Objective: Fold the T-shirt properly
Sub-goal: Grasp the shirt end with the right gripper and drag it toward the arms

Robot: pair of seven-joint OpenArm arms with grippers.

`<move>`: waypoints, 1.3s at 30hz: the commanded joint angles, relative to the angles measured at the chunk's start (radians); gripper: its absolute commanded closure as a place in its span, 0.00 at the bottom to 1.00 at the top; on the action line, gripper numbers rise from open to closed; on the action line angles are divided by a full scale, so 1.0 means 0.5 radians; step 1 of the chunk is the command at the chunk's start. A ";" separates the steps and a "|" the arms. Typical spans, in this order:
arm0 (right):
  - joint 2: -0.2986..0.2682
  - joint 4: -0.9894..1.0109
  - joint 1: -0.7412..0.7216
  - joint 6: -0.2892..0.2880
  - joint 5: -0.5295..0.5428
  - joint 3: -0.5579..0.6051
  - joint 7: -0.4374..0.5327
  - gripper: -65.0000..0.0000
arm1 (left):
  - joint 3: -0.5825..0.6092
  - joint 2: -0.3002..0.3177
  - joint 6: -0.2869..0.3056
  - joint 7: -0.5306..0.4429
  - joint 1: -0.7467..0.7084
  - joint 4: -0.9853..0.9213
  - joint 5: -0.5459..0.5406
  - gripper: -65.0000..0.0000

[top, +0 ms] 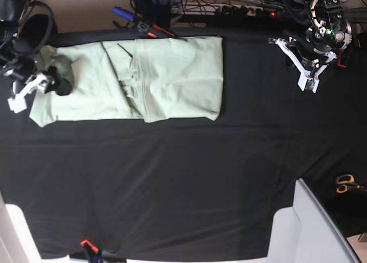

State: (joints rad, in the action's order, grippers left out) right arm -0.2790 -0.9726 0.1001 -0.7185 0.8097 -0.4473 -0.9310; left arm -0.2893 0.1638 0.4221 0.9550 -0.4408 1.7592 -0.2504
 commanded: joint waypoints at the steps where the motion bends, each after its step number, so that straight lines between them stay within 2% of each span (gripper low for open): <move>1: 0.026 0.032 0.034 0.041 -0.179 0.083 -0.205 0.42 | -0.009 0.021 -0.005 -0.027 -0.001 0.028 -0.004 1.00; 8: 0.032 0.041 0.041 0.041 -0.176 0.157 -0.110 0.51 | -0.015 0.021 -0.005 -0.027 -0.007 0.024 -0.004 1.00; 15: 0.001 0.041 0.031 0.041 -0.176 0.150 -0.110 1.00 | -0.015 0.021 -0.005 -0.027 -0.004 0.024 -0.004 1.00; 21: -0.109 0.041 -0.036 0.041 -0.225 0.144 -0.107 1.00 | -0.015 0.021 -0.005 -0.027 -0.004 0.024 -0.004 1.00; 29: -0.183 0.041 -0.205 0.041 -0.590 0.135 -0.110 1.00 | -0.015 0.024 -0.005 -0.027 -0.004 0.024 -0.001 1.00; 31: -0.198 0.041 -0.239 0.041 -0.673 0.074 -0.110 1.00 | -0.015 0.024 -0.005 -0.027 -0.004 0.024 -0.001 1.00; 35: -0.208 0.035 -0.343 0.041 -0.940 -0.064 -0.110 1.00 | -0.018 0.024 -0.005 -0.027 -0.001 0.024 -0.001 1.00; 39: -0.208 0.023 -0.444 0.041 -1.299 -0.135 -0.110 1.00 | -0.018 0.024 -0.005 -0.027 -0.001 0.024 -0.001 1.00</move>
State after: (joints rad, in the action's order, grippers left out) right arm -0.3603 -0.9470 -0.1116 -0.7063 0.1768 -0.5098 -0.9798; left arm -0.2920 0.1646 0.4221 0.9550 -0.4404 1.7576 -0.2497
